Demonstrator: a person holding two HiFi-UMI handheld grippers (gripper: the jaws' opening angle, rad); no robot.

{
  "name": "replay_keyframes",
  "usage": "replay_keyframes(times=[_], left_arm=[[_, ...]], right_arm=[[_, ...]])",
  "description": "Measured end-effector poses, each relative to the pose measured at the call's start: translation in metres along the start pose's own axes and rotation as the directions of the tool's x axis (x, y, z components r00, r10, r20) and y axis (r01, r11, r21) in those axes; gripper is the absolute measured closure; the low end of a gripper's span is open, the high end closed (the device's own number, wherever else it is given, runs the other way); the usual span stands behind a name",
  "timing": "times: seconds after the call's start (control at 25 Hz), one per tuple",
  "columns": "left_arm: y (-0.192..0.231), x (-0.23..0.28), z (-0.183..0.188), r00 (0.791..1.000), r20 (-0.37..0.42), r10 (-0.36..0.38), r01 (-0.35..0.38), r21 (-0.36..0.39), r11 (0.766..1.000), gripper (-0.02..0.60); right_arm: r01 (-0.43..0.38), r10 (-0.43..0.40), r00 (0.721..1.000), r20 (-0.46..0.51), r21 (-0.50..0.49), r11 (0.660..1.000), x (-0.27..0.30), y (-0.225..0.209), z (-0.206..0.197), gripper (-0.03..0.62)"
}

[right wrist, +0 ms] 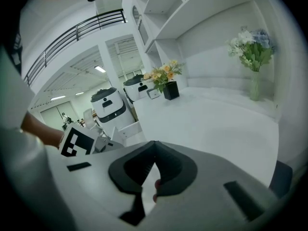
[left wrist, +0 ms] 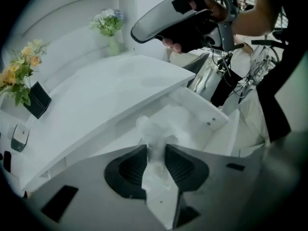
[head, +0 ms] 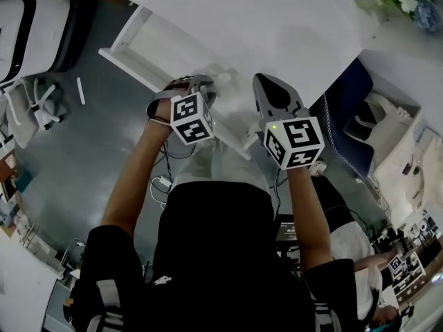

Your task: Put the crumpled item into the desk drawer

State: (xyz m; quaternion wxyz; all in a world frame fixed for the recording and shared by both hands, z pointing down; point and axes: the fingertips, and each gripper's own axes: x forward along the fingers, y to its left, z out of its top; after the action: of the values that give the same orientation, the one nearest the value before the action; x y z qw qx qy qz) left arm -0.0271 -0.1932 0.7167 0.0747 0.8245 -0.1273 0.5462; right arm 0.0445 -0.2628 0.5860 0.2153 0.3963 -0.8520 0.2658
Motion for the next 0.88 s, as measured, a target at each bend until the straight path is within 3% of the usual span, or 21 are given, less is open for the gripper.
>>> replay_keyframes(times=[0.6,0.88], left_arm=[[-0.009,0.039,-0.007,0.997,-0.072,-0.025,0.031,0.078,0.996,0.472],[-0.013,0.054,-0.007,0.995,-0.086,-0.042,0.046,0.054,0.997,0.469]], right_arm=[[0.012,-0.011,1.0,-0.023,0.022,1.0,-0.003,-0.012,-0.02,0.597],[0.008,-0.007,0.999,-0.044,0.036,0.999,-0.002,-0.016,-0.03,0.597]])
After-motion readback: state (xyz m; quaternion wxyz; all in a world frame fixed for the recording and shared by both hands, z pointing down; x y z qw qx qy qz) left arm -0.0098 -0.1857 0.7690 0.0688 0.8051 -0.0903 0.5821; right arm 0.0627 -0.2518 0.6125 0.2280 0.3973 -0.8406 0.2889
